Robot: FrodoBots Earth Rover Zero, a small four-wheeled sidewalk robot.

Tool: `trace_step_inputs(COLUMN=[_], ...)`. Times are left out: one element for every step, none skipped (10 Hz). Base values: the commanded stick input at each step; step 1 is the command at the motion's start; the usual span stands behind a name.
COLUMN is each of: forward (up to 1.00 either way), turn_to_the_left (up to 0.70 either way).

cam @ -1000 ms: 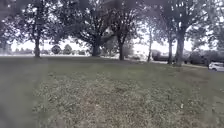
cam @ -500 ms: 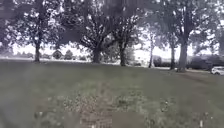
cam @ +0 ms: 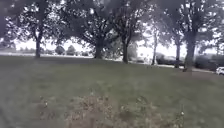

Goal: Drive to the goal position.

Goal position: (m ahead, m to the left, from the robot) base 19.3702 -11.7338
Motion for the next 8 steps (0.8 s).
trace_step_inputs(forward=[0.70, 0.70, 0.70, 0.70, 0.70, 0.70, 0.70, 0.70], turn_to_the_left=[0.00, 0.00, 0.00, 0.00, 0.00, 0.00, 0.00, 0.00])
